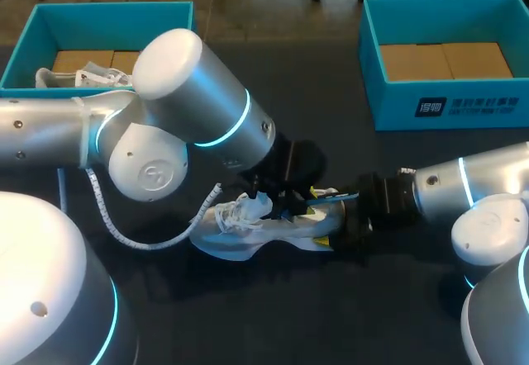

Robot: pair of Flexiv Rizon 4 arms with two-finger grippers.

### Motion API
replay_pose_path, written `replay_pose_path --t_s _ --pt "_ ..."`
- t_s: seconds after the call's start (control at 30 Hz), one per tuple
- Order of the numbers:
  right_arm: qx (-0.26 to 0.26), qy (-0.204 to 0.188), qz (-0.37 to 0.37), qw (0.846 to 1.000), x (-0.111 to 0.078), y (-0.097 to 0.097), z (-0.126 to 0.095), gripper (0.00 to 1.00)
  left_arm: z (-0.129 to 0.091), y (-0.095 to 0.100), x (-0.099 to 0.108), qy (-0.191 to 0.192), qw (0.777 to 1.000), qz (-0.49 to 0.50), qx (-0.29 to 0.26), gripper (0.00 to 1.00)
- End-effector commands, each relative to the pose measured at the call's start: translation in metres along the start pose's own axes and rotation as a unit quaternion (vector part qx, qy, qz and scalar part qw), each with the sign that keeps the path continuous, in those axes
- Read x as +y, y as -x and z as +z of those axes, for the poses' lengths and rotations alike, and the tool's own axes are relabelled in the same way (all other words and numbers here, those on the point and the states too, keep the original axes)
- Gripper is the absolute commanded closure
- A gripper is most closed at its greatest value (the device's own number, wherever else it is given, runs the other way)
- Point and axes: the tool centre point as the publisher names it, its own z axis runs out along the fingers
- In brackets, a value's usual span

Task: Take the shoe out of the shoebox, open the shoe tongue, remove and reinsert the insole, then place the shoe into the shoebox

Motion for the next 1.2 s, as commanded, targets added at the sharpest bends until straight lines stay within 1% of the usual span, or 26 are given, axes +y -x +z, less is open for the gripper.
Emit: replay_pose_path --t_s 0.03,0.2,0.4,0.53,0.63,0.7,1.03,1.13,1.2 --pt "-0.001 -0.003 0.000 1.000 0.002 0.000 0.000 1.00 0.006 0.003 0.000 -0.002 1.000 -0.004 0.009 1.00" --pt "-0.001 -0.003 0.000 1.000 0.002 0.000 0.000 1.00 0.005 0.002 -0.001 -0.010 1.000 -0.011 0.017 1.00" --pt "-0.001 -0.003 0.000 1.000 0.002 0.000 0.000 1.00 -0.013 0.001 -0.010 -0.030 0.999 -0.012 0.026 1.00" --pt "-0.001 -0.003 0.000 1.000 0.002 0.000 0.000 1.00 -0.023 0.002 -0.020 -0.043 0.999 -0.011 0.015 1.00" --pt "-0.001 -0.003 0.000 1.000 0.002 0.000 0.000 1.00 -0.030 0.003 -0.027 -0.059 0.998 -0.012 0.018 1.00" --pt "-0.001 -0.003 0.000 1.000 0.002 0.000 0.000 1.00 -0.037 0.004 -0.032 -0.062 0.998 -0.013 0.011 1.00" --pt "-0.001 -0.003 0.000 1.000 0.002 0.000 0.000 1.00 -0.075 0.011 -0.064 -0.103 0.994 -0.022 -0.020 1.00" --pt "-0.001 -0.003 0.000 1.000 0.002 0.000 0.000 1.00 -0.086 0.011 -0.075 -0.122 0.992 -0.031 -0.026 1.00" --pt "-0.001 -0.003 0.000 1.000 0.002 0.000 0.000 1.00 -0.095 0.011 -0.083 -0.141 0.989 -0.036 -0.032 1.00"
